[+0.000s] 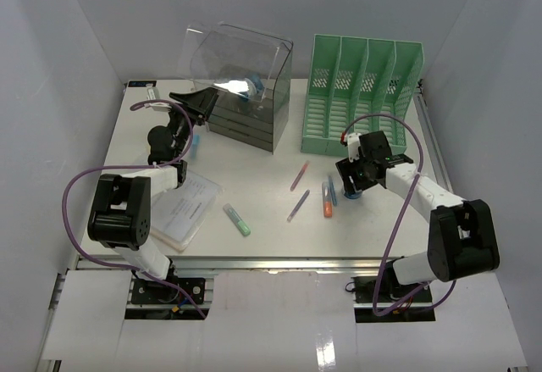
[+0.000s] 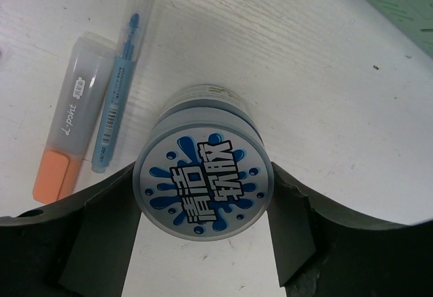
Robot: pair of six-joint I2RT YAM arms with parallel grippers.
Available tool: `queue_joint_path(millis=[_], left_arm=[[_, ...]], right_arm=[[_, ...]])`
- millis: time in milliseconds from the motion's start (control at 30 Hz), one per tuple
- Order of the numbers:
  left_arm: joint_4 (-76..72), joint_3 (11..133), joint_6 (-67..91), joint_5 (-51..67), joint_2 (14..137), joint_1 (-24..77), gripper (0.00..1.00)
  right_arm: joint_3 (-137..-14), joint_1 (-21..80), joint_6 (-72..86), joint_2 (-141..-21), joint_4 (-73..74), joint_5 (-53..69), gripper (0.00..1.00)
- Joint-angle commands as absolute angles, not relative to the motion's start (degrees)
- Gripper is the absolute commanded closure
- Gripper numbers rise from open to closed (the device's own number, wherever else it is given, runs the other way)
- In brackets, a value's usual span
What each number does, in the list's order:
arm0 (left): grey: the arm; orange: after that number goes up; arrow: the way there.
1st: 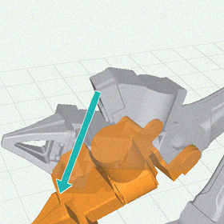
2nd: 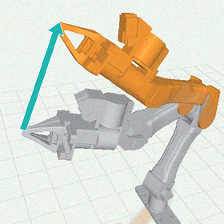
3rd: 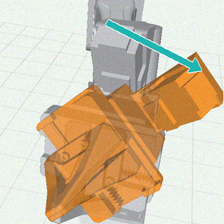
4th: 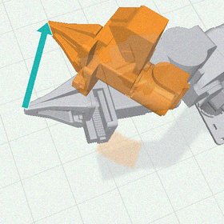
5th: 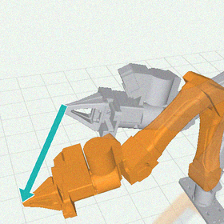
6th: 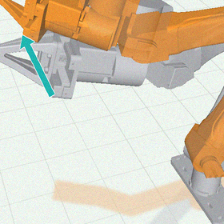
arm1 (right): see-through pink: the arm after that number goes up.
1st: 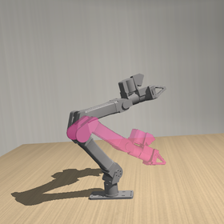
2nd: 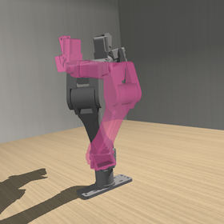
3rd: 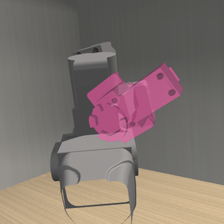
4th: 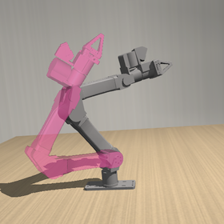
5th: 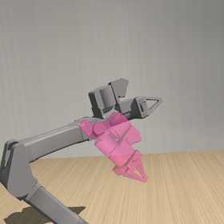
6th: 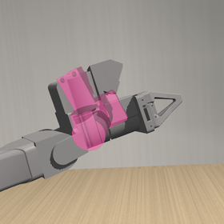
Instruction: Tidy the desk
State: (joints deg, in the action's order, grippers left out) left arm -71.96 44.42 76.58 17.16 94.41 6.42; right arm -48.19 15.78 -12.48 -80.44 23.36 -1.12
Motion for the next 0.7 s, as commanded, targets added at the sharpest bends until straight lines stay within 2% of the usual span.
queue_joint_path(millis=[0, 133, 233, 367, 467, 667], left_arm=[[-73.4, 46.2, 76.8, 17.9, 93.7, 6.1, 0.19], [-73.3, 46.8, 77.0, 18.1, 93.8, 6.1, 0.19], [-72.9, 47.1, 77.0, 18.3, 93.7, 6.1, 0.20], [-72.4, 47.7, 77.0, 18.4, 93.4, 6.1, 0.20], [-71.5, 48.3, 76.7, 18.4, 92.9, 6.1, 0.20], [-68.3, 49.9, 75.2, 19.3, 91.8, 6.1, 0.20]], right_arm=[[-46.6, 15.7, -16.9, -77.6, 20.3, -1.4, 0.49], [-47.2, 16.0, -21.8, -75.8, 21.1, 1.4, 0.82], [-49.7, 16.1, -29.2, -71.9, 23.8, 6.3, 0.92], [-56.6, 17.4, -41.3, -69.0, 34.6, 20.5, 0.92], [-65.4, 21.4, -49.1, -70.7, 42.6, 25.5, 0.92], [-76.9, 36.7, -54.8, -77.2, 45.5, 21.4, 0.92]])
